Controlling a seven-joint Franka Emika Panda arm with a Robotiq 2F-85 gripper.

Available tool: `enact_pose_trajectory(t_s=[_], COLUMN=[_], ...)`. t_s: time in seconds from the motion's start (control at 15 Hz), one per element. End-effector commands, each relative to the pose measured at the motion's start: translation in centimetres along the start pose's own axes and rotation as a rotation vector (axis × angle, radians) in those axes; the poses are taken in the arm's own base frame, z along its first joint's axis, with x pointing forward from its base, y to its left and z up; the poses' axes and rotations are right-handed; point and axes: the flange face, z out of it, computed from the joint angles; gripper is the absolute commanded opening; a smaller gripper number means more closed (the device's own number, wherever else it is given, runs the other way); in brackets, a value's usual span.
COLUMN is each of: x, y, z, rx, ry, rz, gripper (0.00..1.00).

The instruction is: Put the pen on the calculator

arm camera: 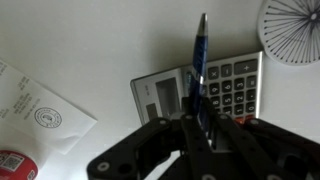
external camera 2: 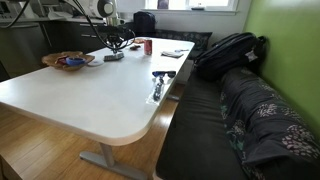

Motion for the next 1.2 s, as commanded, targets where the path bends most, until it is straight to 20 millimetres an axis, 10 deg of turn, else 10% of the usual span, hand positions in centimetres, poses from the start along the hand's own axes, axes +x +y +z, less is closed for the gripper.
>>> enact_pose_trajectory(t_s=[0.0,0.4,0.47,1.13], x=[0.7,0.9,0.8,3.0], y=[0.3,-0.2,-0.3,-0.3], z=[0.6,0.9,1.0,-3.0], rx=[-0.014,0.029,0.037,0.003], ry=[0.09,0.117,0.111,0.285], rz=[-0.072,-0.16,-0.167,-0.243], gripper=[0.03,0.03,0.37,1.0])
